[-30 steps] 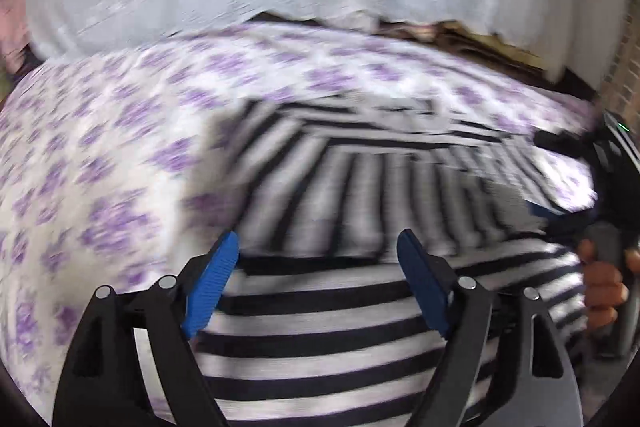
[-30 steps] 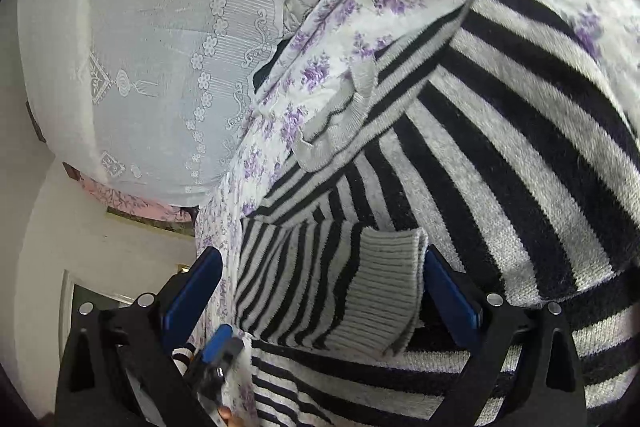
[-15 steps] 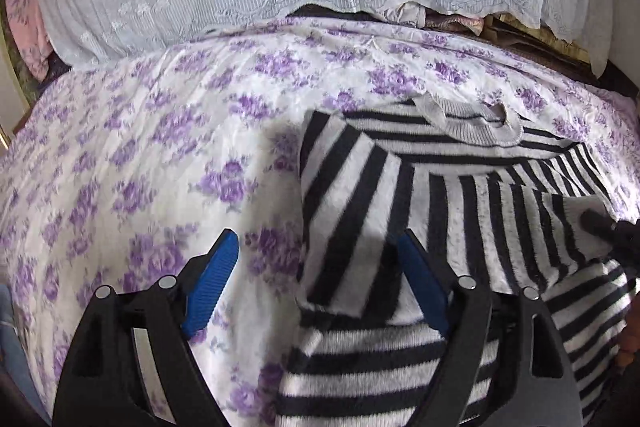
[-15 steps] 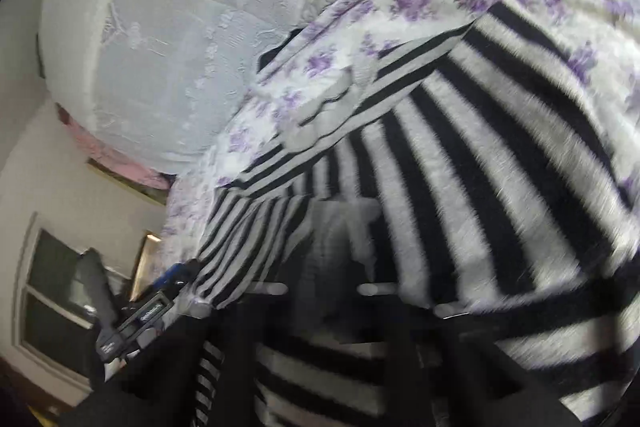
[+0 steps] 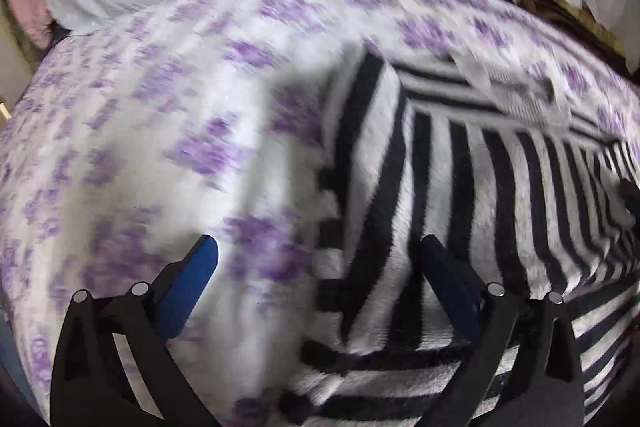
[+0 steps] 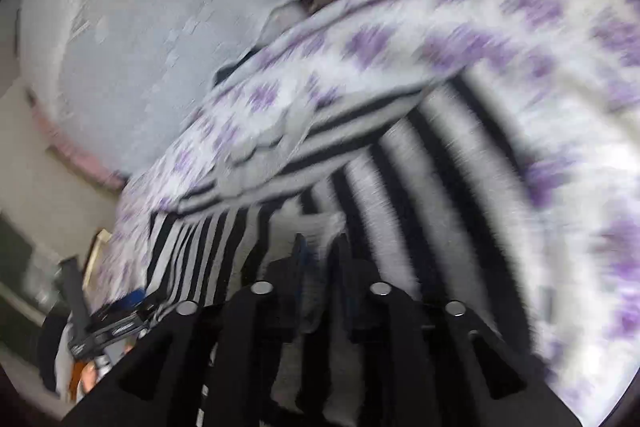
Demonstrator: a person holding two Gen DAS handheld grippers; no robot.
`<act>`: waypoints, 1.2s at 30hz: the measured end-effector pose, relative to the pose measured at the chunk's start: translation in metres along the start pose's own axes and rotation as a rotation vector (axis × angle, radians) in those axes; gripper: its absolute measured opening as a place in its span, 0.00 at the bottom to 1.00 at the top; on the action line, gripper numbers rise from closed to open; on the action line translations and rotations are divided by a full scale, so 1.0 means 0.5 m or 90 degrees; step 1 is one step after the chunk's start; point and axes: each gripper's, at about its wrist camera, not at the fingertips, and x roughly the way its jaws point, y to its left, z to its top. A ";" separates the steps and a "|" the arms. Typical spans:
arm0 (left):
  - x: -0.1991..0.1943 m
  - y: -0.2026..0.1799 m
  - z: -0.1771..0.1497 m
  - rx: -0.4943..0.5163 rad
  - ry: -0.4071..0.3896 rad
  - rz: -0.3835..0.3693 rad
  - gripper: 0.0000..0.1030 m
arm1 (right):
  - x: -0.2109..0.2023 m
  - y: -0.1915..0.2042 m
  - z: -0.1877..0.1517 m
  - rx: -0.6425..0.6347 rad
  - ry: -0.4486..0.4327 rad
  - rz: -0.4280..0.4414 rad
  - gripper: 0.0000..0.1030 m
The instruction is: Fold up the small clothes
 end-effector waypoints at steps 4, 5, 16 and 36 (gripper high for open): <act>-0.064 -0.024 0.042 0.011 -0.073 -0.059 0.93 | -0.026 0.094 0.021 -0.099 -0.022 0.029 0.40; -0.065 -0.037 0.054 0.019 -0.075 -0.069 0.94 | -0.007 0.119 0.019 -0.116 0.000 0.043 0.46; 0.085 -0.021 0.100 -0.056 0.033 -0.095 0.95 | 0.051 0.071 -0.015 -0.042 0.056 0.034 0.28; -0.051 -0.077 -0.162 0.105 0.015 -0.075 0.96 | -0.044 0.117 -0.209 -0.206 0.103 -0.021 0.70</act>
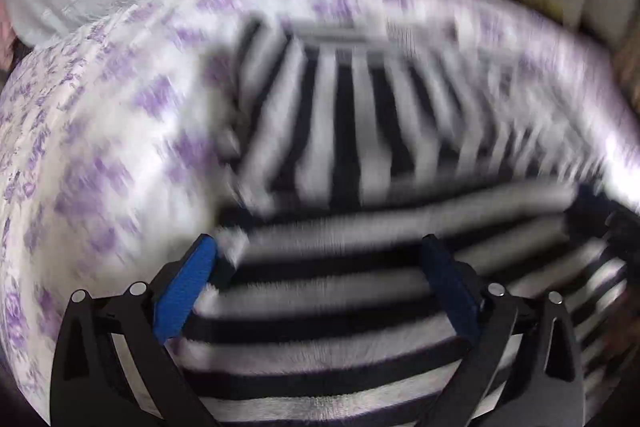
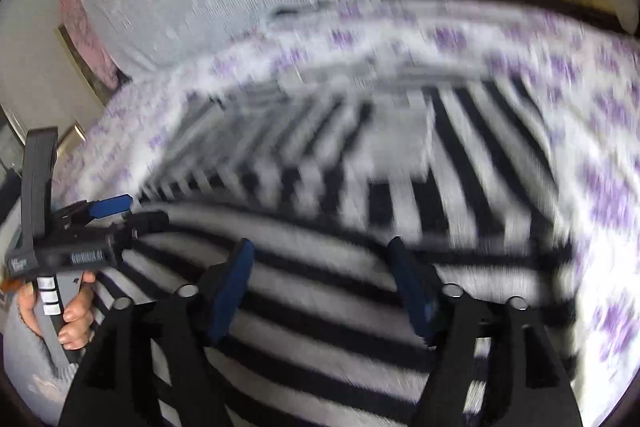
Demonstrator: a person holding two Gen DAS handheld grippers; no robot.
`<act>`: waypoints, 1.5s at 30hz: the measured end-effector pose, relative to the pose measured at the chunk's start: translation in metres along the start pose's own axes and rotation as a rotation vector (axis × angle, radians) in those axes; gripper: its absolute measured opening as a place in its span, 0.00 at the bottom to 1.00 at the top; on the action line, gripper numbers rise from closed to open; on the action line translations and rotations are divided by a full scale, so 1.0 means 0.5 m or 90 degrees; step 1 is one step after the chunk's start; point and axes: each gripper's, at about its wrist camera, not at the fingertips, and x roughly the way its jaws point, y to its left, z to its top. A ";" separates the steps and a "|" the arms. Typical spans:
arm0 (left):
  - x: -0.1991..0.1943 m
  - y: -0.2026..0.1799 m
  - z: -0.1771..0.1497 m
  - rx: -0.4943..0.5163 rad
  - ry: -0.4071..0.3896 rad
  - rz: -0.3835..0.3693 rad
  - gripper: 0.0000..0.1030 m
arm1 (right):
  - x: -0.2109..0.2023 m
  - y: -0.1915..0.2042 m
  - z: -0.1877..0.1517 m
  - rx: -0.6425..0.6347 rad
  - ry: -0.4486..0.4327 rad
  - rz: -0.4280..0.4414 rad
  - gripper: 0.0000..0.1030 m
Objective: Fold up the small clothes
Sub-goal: 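Grasp the grey ribbed hem with both tools and lift it toward the collar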
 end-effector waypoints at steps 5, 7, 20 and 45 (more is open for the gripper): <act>-0.082 -0.035 -0.021 0.017 -0.046 -0.028 0.95 | -0.078 0.016 -0.017 0.025 -0.042 0.024 0.70; -0.107 -0.061 -0.039 0.024 -0.050 -0.079 0.95 | -0.086 0.031 -0.038 0.024 -0.019 0.055 0.71; -0.134 -0.057 -0.187 0.037 -0.003 -0.083 0.96 | -0.172 0.025 -0.201 -0.004 0.009 0.048 0.77; -0.167 0.039 -0.253 -0.017 0.020 -0.240 0.96 | -0.289 -0.093 -0.291 0.104 -0.032 0.059 0.83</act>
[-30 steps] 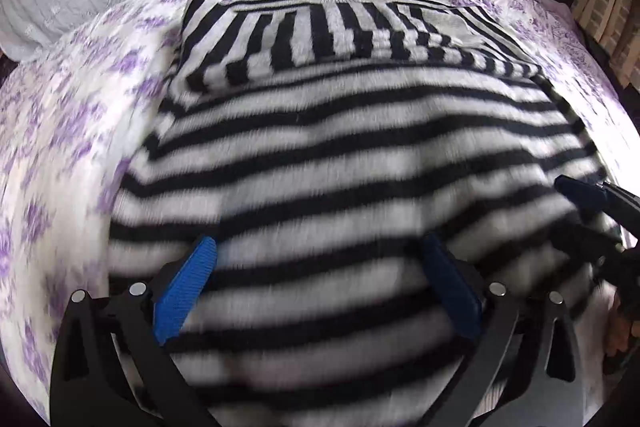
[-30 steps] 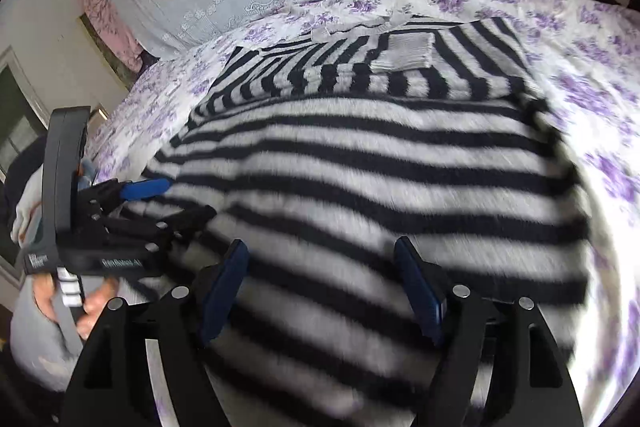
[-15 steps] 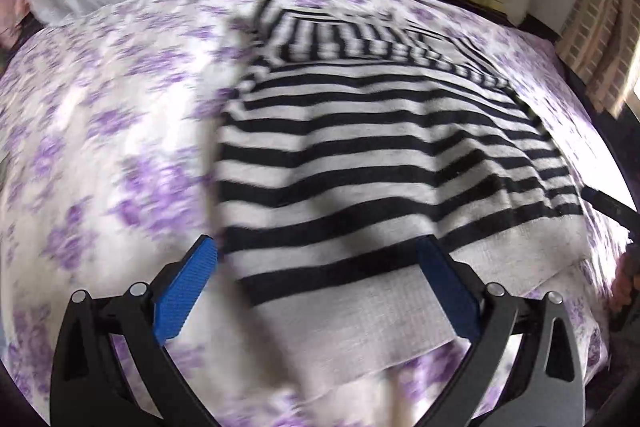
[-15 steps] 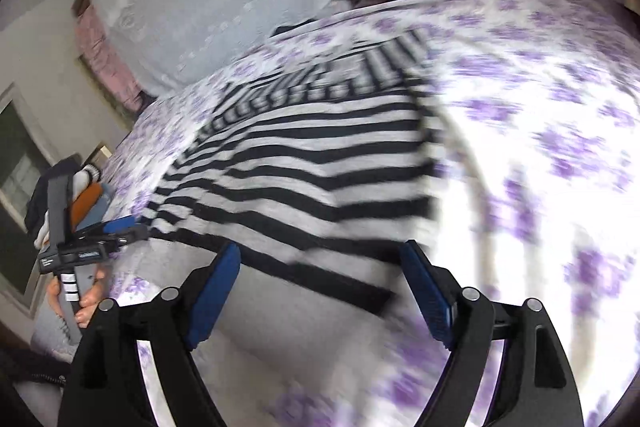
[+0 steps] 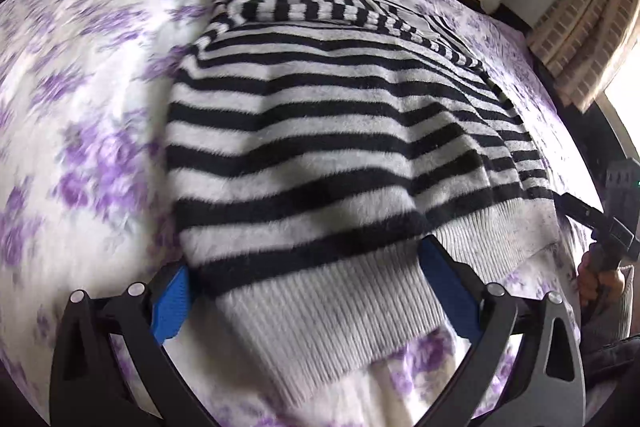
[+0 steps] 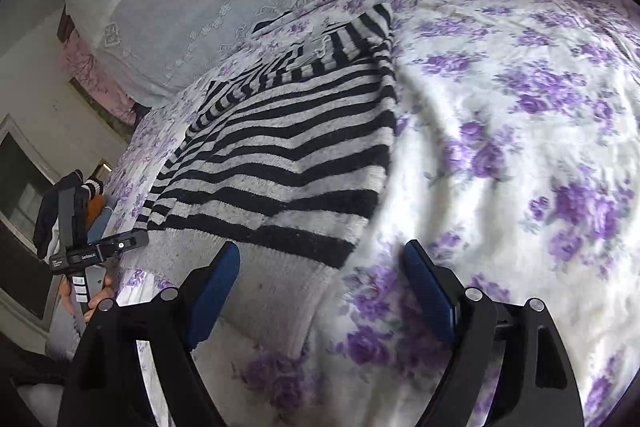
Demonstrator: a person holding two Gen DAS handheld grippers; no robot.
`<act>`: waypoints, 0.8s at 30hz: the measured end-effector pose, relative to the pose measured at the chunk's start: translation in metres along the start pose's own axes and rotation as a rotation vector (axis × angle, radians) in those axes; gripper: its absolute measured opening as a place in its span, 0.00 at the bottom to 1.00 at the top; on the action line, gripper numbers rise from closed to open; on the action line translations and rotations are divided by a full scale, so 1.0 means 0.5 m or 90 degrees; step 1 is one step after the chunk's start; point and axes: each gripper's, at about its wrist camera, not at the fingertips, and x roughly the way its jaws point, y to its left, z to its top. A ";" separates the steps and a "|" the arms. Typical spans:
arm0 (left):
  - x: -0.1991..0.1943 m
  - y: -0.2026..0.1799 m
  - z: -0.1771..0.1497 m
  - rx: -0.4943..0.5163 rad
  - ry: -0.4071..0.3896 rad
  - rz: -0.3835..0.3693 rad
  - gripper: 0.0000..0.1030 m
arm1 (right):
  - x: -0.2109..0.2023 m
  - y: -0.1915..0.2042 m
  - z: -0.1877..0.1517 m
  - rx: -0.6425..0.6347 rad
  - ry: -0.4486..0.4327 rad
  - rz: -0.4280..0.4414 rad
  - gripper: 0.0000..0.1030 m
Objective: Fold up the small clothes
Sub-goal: 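Grasp the grey ribbed hem with both tools and lift it toward the collar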
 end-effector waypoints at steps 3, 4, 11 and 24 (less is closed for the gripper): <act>0.014 0.010 0.027 -0.009 -0.001 -0.027 0.96 | 0.024 0.003 0.017 -0.002 0.003 0.017 0.83; 0.018 0.012 0.034 -0.012 -0.003 -0.035 0.96 | 0.029 0.005 0.021 -0.003 0.003 0.021 0.82; 0.006 -0.004 0.014 -0.002 -0.017 -0.049 0.81 | 0.024 -0.003 0.010 0.012 0.010 0.009 0.47; 0.001 0.004 0.002 -0.024 -0.026 -0.090 0.57 | 0.023 -0.005 0.000 0.020 0.010 0.026 0.40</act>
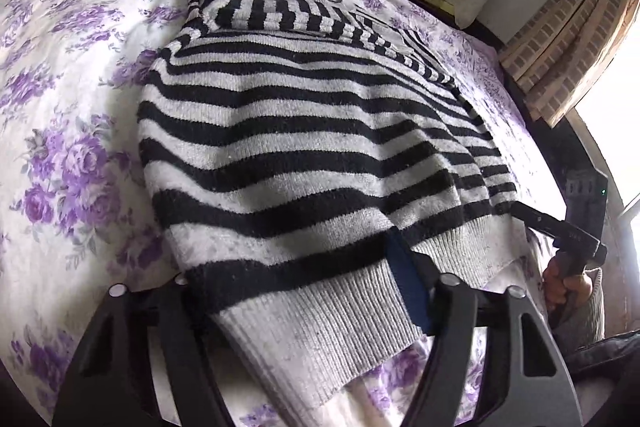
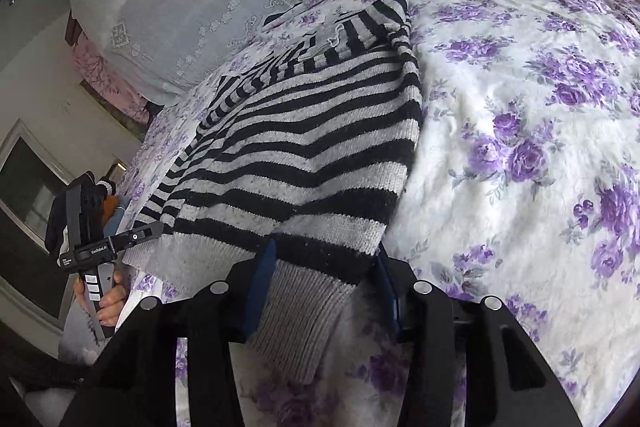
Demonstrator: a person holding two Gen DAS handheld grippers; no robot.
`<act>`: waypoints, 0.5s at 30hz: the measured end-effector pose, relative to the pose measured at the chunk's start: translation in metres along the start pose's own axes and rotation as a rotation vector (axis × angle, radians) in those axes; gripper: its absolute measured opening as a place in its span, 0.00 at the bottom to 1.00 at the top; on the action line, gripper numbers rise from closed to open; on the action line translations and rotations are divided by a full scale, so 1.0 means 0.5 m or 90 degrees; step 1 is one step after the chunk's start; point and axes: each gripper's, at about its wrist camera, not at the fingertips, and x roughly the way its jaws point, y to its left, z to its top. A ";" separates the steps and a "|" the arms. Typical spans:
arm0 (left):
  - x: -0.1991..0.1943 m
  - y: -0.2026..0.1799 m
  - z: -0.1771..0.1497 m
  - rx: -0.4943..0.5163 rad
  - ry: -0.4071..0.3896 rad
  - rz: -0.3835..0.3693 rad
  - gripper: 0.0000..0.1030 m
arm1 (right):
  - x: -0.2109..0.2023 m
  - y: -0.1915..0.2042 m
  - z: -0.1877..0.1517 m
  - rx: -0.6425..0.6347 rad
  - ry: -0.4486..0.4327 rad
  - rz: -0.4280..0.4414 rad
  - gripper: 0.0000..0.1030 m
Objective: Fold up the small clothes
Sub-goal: 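Grasp the grey ribbed hem with both tools and lift it toward the collar, then fold the hem up over the body toward the collar with both tools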
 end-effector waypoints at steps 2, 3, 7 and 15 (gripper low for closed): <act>-0.005 0.003 -0.005 -0.005 -0.001 -0.012 0.44 | -0.002 -0.002 -0.002 0.004 -0.001 0.008 0.35; -0.006 0.004 -0.006 -0.007 -0.002 -0.014 0.44 | -0.001 -0.002 -0.002 0.004 0.000 0.011 0.35; -0.002 0.011 -0.007 -0.020 0.004 -0.022 0.45 | 0.006 -0.006 -0.001 0.010 0.010 0.022 0.37; -0.018 0.023 -0.013 -0.047 -0.013 -0.034 0.18 | -0.011 0.025 -0.006 -0.028 -0.026 -0.003 0.14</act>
